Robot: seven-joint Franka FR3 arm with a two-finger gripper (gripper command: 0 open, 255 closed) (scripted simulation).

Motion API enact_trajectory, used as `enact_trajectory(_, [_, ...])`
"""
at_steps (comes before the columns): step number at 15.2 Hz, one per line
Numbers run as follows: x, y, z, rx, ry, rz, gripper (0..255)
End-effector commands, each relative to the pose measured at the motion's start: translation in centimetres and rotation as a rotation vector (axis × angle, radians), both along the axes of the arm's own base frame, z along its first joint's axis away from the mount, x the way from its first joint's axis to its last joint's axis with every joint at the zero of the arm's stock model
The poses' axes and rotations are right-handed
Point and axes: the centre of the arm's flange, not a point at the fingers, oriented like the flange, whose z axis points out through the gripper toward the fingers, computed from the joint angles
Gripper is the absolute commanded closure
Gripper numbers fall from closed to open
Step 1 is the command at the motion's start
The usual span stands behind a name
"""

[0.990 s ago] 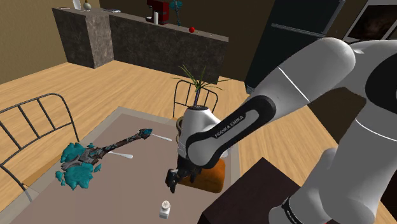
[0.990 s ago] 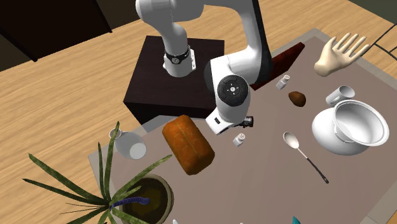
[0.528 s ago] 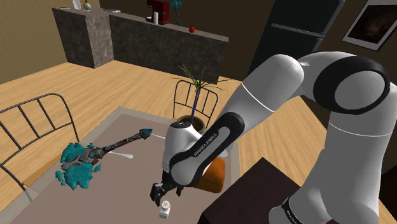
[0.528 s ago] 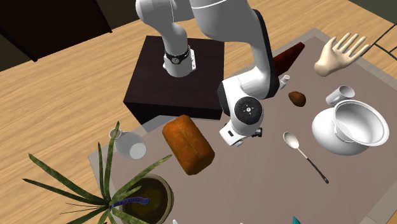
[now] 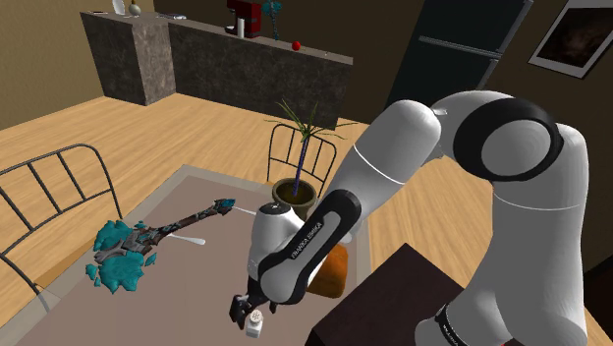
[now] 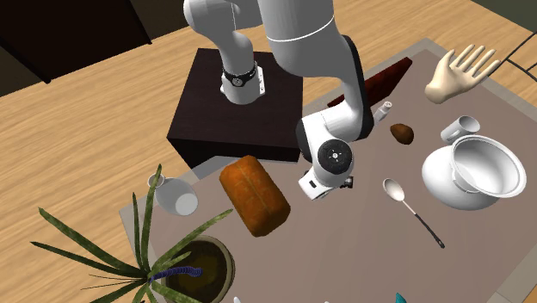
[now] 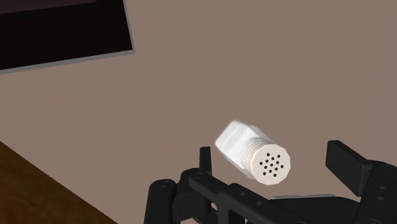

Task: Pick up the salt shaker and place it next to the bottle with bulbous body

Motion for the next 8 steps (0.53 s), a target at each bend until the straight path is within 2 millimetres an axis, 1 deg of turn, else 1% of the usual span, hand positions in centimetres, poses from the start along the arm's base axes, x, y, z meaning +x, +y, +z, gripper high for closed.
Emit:
enact_trajectory(1, [-0.08,0.04,-0.19,0.0,0.0,0.0,0])
enact_trajectory(6, [-0.08,0.04,-0.19,0.0,0.0,0.0,0])
enact_trajectory(7, [-0.08,0.04,-0.19,0.0,0.0,0.0,255])
enact_trajectory(8, [-0.08,0.04,-0.19,0.0,0.0,0.0,255])
